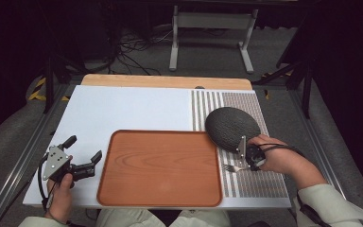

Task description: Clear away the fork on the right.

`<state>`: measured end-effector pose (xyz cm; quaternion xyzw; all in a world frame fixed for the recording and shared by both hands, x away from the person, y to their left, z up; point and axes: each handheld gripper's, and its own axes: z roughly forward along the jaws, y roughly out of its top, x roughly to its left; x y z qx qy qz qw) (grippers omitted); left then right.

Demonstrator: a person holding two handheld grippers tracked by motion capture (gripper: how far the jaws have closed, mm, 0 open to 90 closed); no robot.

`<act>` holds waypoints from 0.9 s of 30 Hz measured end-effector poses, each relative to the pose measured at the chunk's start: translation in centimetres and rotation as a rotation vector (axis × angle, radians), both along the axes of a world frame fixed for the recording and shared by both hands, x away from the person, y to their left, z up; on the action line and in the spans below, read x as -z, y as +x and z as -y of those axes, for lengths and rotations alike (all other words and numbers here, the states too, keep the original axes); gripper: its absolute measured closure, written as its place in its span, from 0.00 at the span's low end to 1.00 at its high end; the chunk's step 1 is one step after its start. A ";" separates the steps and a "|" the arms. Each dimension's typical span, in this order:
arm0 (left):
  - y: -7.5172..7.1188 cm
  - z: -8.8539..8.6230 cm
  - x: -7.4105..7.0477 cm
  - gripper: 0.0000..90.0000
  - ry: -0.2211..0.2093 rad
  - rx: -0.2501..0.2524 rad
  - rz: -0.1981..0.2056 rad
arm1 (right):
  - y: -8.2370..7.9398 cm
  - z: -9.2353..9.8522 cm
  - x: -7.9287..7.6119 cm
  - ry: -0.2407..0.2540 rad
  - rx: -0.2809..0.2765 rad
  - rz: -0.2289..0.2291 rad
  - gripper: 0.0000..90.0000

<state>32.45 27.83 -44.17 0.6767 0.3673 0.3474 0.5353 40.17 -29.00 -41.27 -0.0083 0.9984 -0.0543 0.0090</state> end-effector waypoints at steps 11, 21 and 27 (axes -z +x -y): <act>0.0 0.0 0.0 0.01 -0.002 -0.002 -0.001 | -0.1 0.0 -0.2 0.016 0.004 0.019 0.93; 0.0 0.0 -0.1 0.01 0.005 -0.003 0.003 | -0.2 -0.3 -2.7 0.071 0.021 0.065 0.93; 0.0 -0.1 -0.1 0.01 0.000 -0.001 0.002 | -0.3 -0.4 -4.0 0.118 0.044 0.095 0.93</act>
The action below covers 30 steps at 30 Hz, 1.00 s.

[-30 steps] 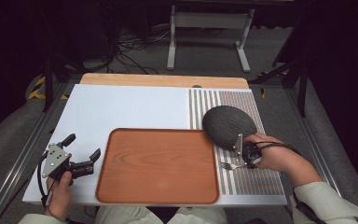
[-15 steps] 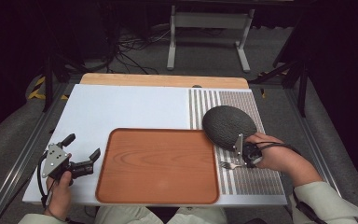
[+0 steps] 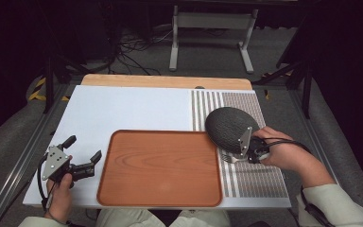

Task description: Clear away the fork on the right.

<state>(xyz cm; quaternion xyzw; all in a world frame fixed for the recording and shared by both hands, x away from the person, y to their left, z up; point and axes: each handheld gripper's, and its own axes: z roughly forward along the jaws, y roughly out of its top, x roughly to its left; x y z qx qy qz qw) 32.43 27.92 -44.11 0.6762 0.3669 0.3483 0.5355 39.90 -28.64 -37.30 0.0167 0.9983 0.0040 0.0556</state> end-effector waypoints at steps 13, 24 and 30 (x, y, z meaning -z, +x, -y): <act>0.0 0.0 0.0 0.01 0.002 0.000 0.000 | -0.3 -0.9 -3.2 0.127 0.005 0.102 0.93; 0.0 0.0 0.0 0.01 0.004 0.001 0.002 | -0.4 -2.4 -5.1 0.224 0.058 0.112 0.93; 0.0 0.0 0.0 0.01 0.004 0.000 0.001 | -0.5 -3.0 -5.7 0.295 0.131 0.105 0.93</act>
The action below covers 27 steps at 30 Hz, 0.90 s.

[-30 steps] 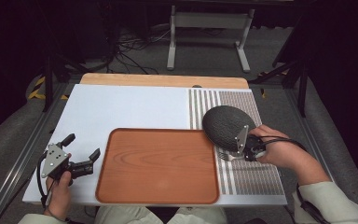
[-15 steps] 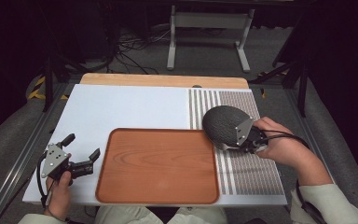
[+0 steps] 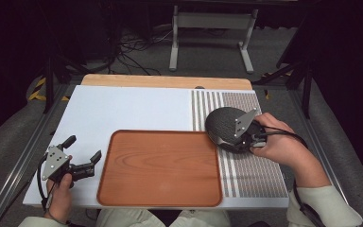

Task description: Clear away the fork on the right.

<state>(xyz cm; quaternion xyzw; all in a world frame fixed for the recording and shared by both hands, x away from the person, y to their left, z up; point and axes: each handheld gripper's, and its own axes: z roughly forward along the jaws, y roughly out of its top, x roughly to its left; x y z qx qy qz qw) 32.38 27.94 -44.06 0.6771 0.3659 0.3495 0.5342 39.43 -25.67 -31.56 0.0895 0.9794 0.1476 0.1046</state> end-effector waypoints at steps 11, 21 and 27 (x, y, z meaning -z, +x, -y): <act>0.0 0.0 0.0 0.01 0.000 0.002 0.001 | -0.4 -2.0 -0.7 0.111 0.133 -0.035 0.93; 0.0 0.0 0.0 0.01 0.001 0.002 0.001 | -0.5 -3.8 -0.4 0.195 0.297 -0.094 0.93; 0.0 0.0 0.0 0.01 0.001 0.002 0.001 | -0.5 -5.0 0.0 0.234 0.383 -0.141 0.93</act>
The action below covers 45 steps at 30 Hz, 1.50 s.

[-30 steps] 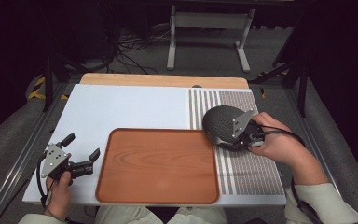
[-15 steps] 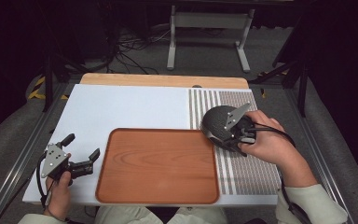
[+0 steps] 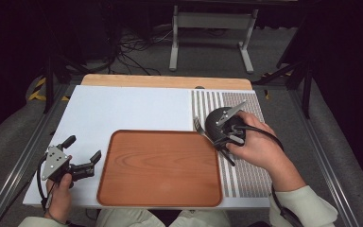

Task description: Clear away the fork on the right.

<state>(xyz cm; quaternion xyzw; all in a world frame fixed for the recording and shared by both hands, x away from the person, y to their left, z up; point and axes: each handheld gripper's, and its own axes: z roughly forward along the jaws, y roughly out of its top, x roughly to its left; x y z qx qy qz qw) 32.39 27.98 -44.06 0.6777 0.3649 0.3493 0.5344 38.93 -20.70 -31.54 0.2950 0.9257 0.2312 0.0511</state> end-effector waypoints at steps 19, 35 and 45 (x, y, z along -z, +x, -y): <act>0.0 0.0 0.0 0.01 -0.002 -0.002 -0.002 | -0.1 -3.0 1.3 0.028 0.131 -0.090 0.93; 0.0 -0.1 0.0 0.01 -0.002 0.000 0.000 | 0.0 -6.3 3.5 -0.049 0.223 -0.198 0.93; 0.0 -0.2 -0.1 0.01 -0.004 0.000 0.002 | 0.4 -7.5 5.2 -0.084 0.280 -0.268 0.93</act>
